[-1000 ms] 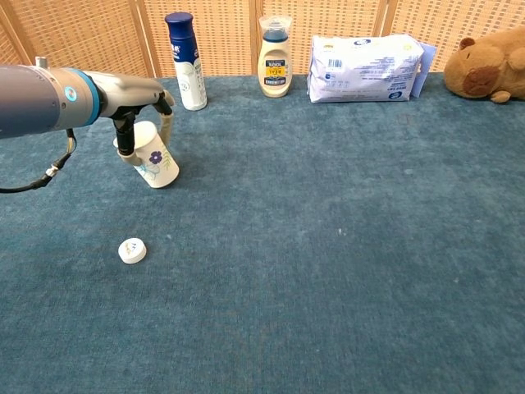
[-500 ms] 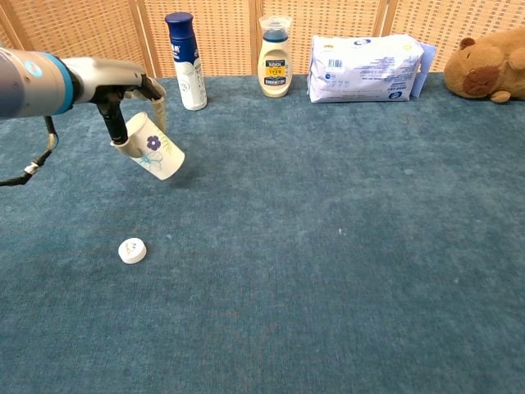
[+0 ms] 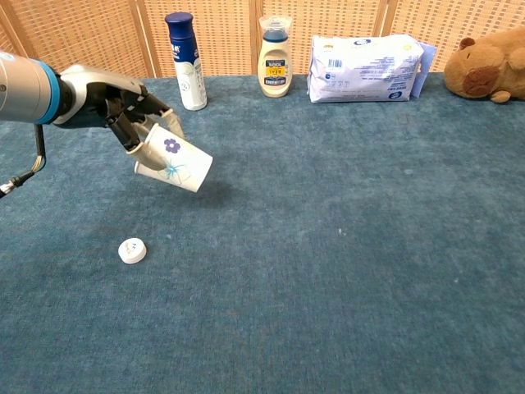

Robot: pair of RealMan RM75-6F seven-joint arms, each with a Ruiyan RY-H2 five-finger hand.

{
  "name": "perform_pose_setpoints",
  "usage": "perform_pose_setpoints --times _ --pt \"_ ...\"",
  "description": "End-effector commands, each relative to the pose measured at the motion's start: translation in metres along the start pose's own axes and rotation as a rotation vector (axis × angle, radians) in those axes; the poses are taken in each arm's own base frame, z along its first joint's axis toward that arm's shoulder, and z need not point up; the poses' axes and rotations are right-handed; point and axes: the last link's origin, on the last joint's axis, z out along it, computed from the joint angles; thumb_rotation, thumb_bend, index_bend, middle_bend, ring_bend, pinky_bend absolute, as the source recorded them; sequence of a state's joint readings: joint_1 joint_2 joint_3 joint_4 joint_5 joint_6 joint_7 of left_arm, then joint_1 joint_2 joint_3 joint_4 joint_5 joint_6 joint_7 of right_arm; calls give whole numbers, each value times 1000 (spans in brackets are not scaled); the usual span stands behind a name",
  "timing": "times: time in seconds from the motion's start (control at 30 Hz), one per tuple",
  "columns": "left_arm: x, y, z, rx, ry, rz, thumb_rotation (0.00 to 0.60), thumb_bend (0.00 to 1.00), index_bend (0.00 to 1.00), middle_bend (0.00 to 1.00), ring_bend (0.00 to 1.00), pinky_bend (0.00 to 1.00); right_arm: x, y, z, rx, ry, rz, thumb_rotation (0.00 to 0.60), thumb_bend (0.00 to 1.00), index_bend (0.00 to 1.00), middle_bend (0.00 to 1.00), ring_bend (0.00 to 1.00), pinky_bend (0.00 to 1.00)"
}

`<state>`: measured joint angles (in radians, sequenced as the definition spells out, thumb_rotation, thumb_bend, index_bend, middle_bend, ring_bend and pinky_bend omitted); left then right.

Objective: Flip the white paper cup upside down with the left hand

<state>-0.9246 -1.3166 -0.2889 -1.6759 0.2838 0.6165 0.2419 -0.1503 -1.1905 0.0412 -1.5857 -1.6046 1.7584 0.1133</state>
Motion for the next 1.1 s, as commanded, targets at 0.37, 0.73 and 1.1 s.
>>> perform_pose_setpoints --times 0.37,0.73,1.1 --pt "-2 -1 -1 55 -83 204 600 56 172 0 0 17 6 1 -5 -5 16 1 527 312 449 412 342 346" --pt "1 24 -23 9 51 411 600 56 166 0 0 17 8 3 -8 -1 29 17 526 313 449 412 341 346" --pt "-27 18 -17 -10 78 585 600 132 257 0 0 17 13 6 -14 -15 46 20 527 314 449 412 341 345"
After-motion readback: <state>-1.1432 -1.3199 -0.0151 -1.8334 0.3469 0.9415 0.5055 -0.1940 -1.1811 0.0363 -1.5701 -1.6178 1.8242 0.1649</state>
